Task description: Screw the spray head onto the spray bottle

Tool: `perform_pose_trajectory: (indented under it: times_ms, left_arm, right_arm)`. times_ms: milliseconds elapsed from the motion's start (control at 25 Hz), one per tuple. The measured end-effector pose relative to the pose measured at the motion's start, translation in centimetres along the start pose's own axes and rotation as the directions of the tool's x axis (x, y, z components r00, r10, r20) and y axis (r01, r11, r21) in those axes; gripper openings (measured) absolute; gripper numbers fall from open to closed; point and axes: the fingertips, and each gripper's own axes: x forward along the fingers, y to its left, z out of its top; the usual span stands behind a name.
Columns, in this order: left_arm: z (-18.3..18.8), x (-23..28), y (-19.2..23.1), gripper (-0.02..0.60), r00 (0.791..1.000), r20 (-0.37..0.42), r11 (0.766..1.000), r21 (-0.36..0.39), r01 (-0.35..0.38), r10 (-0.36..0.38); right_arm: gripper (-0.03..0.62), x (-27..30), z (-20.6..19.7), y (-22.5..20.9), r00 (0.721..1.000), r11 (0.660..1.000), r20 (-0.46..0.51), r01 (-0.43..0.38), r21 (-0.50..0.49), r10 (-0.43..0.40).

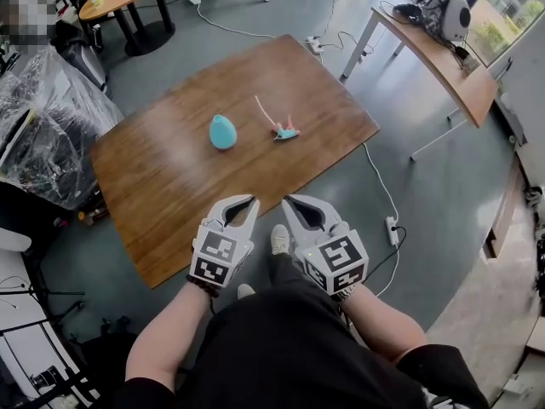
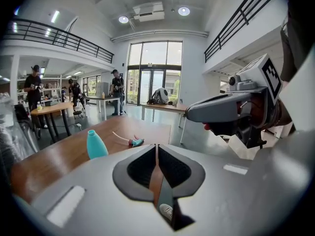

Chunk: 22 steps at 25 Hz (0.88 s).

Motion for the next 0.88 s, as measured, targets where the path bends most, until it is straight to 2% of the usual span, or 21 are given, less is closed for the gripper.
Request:
perform_pose_trajectory:
  times_ms: [440,720,880]
  left_arm:
    - [-0.8,9.9,3.0,0.049,0.992,-0.123,1.000,0.008,-0.023,0.024]
    - [-2.3,15.7,5.5,0.060,0.975,-0.217,0.999,0.011,-0.052,0.053]
    - [-3.2,18.4,6.9,0.066,0.960,-0.272,0.997,0.038,-0.065,0.073]
  right_arm:
    - [-0.008,4.0,-0.7,-7.7,0.995,0.998,-0.088,-0.047,0.034,0.049]
    - [-0.008,6.9,-1.1,-11.8,0.986,0.995,-0.135,-0.093,0.043,0.098]
    - [-0.008,8.3,-1.4,-13.6,0.979,0.991,-0.158,-0.123,0.046,0.129]
